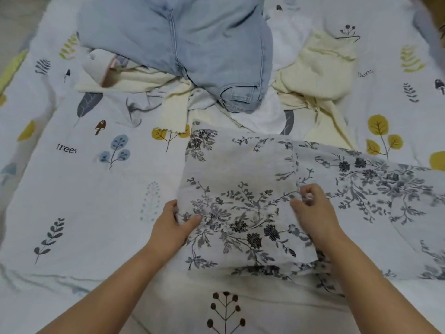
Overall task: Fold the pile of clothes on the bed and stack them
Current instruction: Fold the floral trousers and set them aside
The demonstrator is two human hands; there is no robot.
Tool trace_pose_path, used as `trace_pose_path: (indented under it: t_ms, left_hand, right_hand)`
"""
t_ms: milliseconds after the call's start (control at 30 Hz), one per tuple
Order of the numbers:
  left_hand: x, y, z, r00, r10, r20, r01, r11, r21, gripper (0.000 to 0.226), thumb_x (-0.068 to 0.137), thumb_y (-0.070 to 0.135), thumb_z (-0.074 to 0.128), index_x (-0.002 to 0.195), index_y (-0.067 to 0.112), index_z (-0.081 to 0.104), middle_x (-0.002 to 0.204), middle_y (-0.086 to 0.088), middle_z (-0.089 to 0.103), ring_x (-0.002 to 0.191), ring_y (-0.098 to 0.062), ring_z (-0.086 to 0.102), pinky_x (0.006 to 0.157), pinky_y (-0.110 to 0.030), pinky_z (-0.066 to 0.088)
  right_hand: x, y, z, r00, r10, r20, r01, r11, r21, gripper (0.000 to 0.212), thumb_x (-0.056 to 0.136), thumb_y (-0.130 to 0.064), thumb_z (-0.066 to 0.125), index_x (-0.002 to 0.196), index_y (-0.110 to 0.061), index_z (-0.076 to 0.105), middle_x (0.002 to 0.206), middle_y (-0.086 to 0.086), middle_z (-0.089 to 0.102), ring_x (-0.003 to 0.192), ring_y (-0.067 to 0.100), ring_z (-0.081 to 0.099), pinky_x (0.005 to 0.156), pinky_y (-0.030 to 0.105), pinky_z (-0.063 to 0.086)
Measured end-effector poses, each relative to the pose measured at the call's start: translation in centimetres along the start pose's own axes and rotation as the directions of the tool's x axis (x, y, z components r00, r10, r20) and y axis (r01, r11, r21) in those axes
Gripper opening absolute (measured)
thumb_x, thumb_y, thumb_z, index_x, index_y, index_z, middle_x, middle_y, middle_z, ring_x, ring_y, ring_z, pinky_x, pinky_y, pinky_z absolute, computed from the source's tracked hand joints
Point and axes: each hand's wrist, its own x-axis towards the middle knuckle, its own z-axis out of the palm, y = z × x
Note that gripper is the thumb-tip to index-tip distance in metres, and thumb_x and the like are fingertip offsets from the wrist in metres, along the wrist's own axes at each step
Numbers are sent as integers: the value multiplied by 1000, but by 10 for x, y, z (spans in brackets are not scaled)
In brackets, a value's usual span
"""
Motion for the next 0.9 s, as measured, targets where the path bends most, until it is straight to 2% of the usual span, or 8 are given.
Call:
trace_pose_path:
  t_ms: [133,267,433,533,633,733,800,900]
  left_hand:
    - [-8,9,15,984,171,-47,-166,981,105,53,77,41,72,114,34,35,89,19,61,72,7,60,55,-11,39]
    - [4,22,18,1000,16,-14,-13,982,191,53,82,61,52,115,20,45,92,7,60,81,-12,60,67,-27,41]
    - [34,43,19,997,-73,16,74,996,-42,38,87,52,54,94,15,57,83,-2,63,72,-18,60,65,-29,46]
    - [42,46,27,995,91,-47,-93,995,-26,19,90,30,59,104,18,57,96,1,64,84,-16,62,73,-29,47]
    - [41,45,36,914,312,-258,-302,950,78,8,91,27,56,91,20,57,78,9,60,70,-4,54,58,-17,41]
    - [44,41,40,954,129,-271,-140,990,-21,18,90,34,58,94,17,53,74,4,60,65,-15,55,57,-25,41]
    - [45,35,36,979,-21,-202,3,996,-88,29,90,43,54,96,15,52,76,-2,61,66,-20,55,61,-31,44]
    - [37,23,25,995,-58,-80,48,991,-127,33,90,52,49,94,19,52,80,-1,63,65,-17,55,58,-31,42]
  right_hand:
    - [-21,11,-33,983,-13,-184,8,1000,-25,13,93,-21,52,91,-31,45,66,2,53,36,5,40,35,20,34]
    - [-21,34,-45,975,221,20,-202,924,-323,38,93,-39,50,122,-14,46,105,1,57,87,20,53,75,29,38]
    - [27,15,-43,980,198,-19,-199,978,-66,42,91,-49,50,97,-7,49,89,10,57,79,23,54,71,29,36]
    - [46,-2,-40,990,127,-59,-126,991,34,31,93,-39,53,98,-8,51,89,5,52,81,20,53,70,27,36]
    - [58,-8,-39,929,-109,-352,126,992,26,18,96,-29,51,101,-12,49,79,-2,50,70,19,46,57,32,32]
    - [67,-8,-28,942,-75,-328,27,989,-147,25,97,-26,48,110,-5,45,74,1,49,71,24,48,58,34,34]
    - [72,-11,-19,956,55,-288,-147,939,-311,39,95,-22,50,125,-1,37,102,14,56,97,34,52,76,40,39]
    - [74,-35,-4,890,-192,-414,-70,840,-539,51,85,-13,55,132,-8,36,129,21,41,119,36,36,95,46,29]
